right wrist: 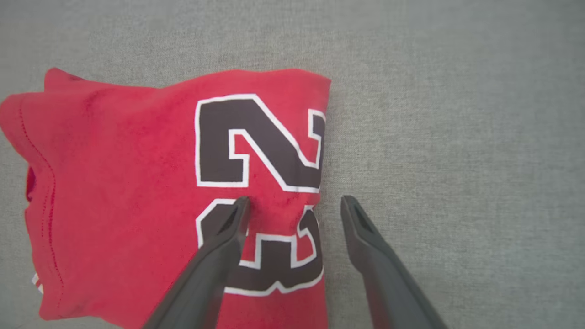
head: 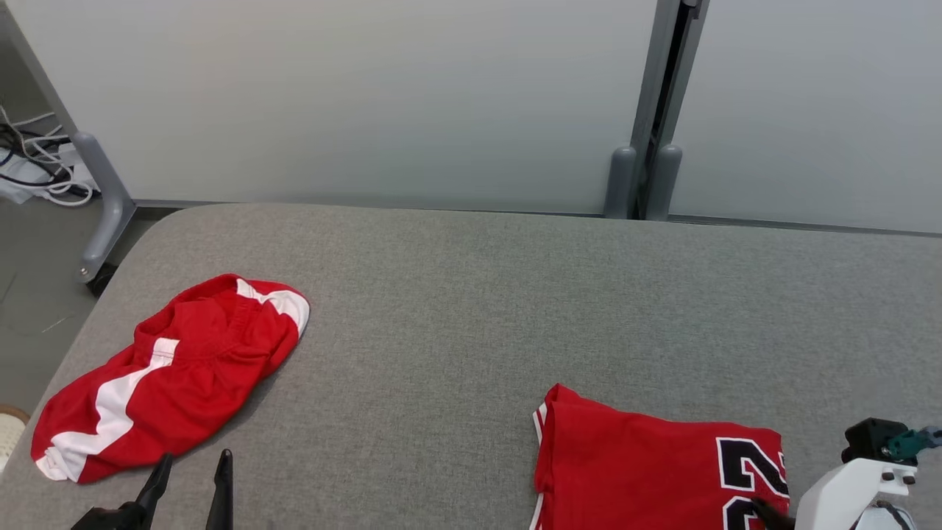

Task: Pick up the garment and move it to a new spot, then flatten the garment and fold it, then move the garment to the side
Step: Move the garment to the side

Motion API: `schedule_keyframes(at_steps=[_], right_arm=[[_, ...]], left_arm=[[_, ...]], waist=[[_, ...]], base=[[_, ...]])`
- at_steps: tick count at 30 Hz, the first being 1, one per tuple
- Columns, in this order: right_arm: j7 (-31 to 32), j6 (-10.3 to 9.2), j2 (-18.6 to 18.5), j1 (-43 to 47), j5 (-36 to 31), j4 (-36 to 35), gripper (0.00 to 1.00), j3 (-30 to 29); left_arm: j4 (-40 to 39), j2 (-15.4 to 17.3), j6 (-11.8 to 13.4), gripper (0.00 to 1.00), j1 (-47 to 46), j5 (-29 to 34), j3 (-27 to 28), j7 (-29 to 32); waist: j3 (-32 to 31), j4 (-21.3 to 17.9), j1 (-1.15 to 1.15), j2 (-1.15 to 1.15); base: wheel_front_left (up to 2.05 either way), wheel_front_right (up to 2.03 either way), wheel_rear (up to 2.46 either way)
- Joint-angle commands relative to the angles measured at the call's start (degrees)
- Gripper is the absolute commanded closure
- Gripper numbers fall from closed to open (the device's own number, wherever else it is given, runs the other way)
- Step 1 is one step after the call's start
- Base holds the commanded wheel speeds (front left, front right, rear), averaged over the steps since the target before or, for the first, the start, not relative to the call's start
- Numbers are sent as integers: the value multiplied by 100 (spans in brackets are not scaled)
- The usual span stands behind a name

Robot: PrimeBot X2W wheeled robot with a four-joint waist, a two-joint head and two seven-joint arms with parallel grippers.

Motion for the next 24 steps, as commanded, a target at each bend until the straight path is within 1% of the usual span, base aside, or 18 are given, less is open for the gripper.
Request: schedule_keyframes(at_steps=[1, 6, 9, 10, 11, 12, 13, 15, 17, 20, 22, 24], right_arm=[[27, 8, -34, -72, -3, 163, 0, -37], [-99, 8, -33, -177, -5, 624, 0, -76], [-138, 9, -11, -217, 36, 930, 0, 65], [-138, 9, -11, -217, 36, 930, 0, 65], [-169, 9, 2, -257, 75, 1003, 58, 127], [-205, 10, 14, -302, 48, 1060, 84, 212], [-227, 13, 24, -340, 8, 1088, 100, 317], [-284, 12, 22, -425, -225, 1088, 100, 499], [-406, 11, -14, -606, -438, 1013, 100, 658], [-571, 8, -38, -1027, -867, 917, 100, 795], [-701, 5, -55, -1296, -1186, 933, 100, 766], [-885, 5, -127, -1628, -1528, 971, 100, 758]], left_arm=[[-44, 30, -16, 0, -150, 45, 8, 2], [-77, 42, -30, 0, -199, 37, -4, 15], [-98, 51, -20, 0, -230, 33, -13, 14], [-98, 51, -20, 0, -230, 33, -13, 14], [-104, 54, -11, 0, -246, 34, -13, 22], [-116, 54, -12, 0, -265, 37, -20, 25], [-129, 55, -12, 0, -280, 50, -28, 29], [-150, 50, -17, 0, -295, 66, -47, 30], [-181, 74, 45, 0, -293, 85, -1, -11], [-267, 96, 85, 0, -287, 77, 89, -79], [-347, 79, 91, 0, -392, 128, 101, -117], [-411, 94, 34, 0, -541, 204, 11, -114]], waist=[[147, 139, 0, 0], [262, 231, 0, 0], [305, 223, 0, 0], [305, 223, 0, 0], [319, 208, 0, 0], [337, 189, 0, 0], [356, 162, 0, 0], [403, 78, 0, 0], [470, -105, 0, 0], [643, -497, 0, 0], [790, -755, 0, 0], [974, -1005, 0, 0]], base=[[0, 0, 0], [0, 0, 0], [0, 0, 0], [0, 0, 0], [0, 0, 0], [0, 0, 0], [0, 0, 0], [0, 0, 0], [0, 0, 0], [0, 0, 0], [0, 0, 0], [0, 0, 0]])
